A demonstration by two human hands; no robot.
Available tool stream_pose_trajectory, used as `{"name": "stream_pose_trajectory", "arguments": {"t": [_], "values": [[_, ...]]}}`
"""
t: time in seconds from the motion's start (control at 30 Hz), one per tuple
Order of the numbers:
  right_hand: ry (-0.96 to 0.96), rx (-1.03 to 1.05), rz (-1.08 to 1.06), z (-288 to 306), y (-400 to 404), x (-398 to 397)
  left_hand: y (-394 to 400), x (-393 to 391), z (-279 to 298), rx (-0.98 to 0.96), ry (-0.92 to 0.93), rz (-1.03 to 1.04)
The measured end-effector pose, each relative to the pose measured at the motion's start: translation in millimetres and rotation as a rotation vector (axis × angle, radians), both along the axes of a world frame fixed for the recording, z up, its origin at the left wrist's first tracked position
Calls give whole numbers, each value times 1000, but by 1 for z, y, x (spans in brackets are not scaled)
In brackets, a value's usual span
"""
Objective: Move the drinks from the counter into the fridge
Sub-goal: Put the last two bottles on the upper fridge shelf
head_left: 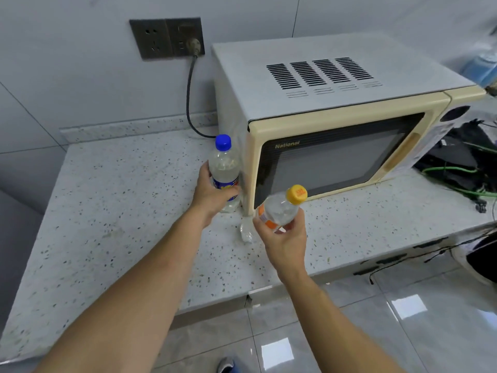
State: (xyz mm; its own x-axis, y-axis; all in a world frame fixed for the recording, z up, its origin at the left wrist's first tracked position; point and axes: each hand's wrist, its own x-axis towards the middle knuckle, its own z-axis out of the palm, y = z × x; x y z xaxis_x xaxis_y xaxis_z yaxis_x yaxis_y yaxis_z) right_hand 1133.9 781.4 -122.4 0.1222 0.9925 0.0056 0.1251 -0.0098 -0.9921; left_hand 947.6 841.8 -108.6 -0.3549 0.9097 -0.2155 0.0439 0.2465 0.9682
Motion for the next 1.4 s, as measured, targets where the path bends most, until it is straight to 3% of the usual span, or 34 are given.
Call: {"name": "stream_pose_trajectory", "arguments": {"t": [0.23, 0.5, 0.9, 1.03, 1.13, 1.4], "values": [[-23, -7, 46, 4, 2, 17, -8, 10, -16, 47, 60, 141], [39, 26, 95, 5, -10, 17, -90, 32, -33, 35, 164, 192], [220, -122, 295, 1, -84, 48, -279, 68, -22, 58, -216, 519], [383, -395, 475, -8, -126, 41, -349, 94, -23, 74, -465, 675], [578, -651, 693, -14, -163, 33, -399, 113, -29, -34, -597, 745], [271, -898, 1054, -34, -266, 4, -517, 130, -44, -65, -833, 1012]]}}
